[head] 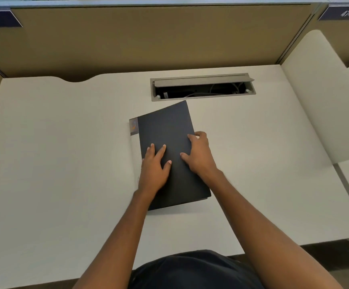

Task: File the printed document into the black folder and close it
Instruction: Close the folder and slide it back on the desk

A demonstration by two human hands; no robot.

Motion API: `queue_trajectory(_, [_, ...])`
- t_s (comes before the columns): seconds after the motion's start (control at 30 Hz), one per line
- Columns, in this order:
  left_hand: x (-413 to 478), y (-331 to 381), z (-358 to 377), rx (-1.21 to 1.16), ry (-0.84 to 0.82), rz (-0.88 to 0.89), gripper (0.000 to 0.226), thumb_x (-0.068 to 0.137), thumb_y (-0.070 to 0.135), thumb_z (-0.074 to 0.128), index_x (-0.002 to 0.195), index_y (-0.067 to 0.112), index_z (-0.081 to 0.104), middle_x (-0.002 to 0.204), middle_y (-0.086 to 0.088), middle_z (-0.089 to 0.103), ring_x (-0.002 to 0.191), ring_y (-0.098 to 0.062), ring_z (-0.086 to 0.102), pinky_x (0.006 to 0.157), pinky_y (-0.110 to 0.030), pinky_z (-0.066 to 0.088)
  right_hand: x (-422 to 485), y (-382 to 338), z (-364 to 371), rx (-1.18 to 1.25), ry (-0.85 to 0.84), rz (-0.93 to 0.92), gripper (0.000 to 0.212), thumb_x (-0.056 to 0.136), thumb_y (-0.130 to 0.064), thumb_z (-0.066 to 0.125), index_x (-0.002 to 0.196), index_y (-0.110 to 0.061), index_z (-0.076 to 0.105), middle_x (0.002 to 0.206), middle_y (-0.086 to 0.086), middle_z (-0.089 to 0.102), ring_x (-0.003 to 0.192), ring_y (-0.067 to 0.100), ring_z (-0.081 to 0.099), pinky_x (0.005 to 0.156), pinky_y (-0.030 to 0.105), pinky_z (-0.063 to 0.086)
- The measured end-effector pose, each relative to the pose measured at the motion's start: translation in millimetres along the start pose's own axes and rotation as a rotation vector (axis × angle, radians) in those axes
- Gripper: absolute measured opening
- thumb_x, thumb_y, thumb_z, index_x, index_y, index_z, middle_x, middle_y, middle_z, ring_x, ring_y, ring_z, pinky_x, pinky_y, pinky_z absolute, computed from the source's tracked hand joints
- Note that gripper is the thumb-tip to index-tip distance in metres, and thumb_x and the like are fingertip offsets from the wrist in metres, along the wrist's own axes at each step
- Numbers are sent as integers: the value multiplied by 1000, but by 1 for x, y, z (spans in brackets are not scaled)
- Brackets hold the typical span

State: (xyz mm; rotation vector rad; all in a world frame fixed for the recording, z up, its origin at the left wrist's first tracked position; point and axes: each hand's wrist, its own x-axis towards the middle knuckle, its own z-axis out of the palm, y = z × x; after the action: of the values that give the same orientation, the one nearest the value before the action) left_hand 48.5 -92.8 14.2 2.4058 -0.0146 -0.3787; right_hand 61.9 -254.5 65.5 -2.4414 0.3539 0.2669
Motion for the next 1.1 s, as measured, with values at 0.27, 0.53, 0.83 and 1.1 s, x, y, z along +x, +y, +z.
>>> queue_trajectory(0.27, [8,5,46,352,-5,-69,65,106,39,42,165,25,19,175,-13,1,163,-29,-4,131,-53,5,15,44,27,-7,-126,70,67,85,-26,79,141,-9,46,151,11,31,140,30,37,115,40,43])
queue_trajectory(0.53, [5,7,54,449,-14,-86,68,107,39,42,166,25,12,175,-13,-4,163,-29,-7,131,-53,3,0,55,48,-310,-127,-55,71,89,-34,74,147,-11,40,161,17,26,145,33,31,116,42,38])
queue_trajectory(0.83, [-6,-15,23,271,209,-234,64,101,29,55,161,17,33,171,-16,21,159,-32,20,127,-46,27,-21,58,67,-415,-177,-134,84,98,-51,58,163,-24,13,172,9,5,159,27,9,127,39,21])
queue_trajectory(1.1, [0,-34,-7,-225,290,-428,69,97,24,65,158,11,35,147,-18,58,136,-39,54,112,-52,47,-24,60,69,-428,-163,-121,82,98,-51,57,163,-28,13,172,5,4,159,25,7,125,39,24])
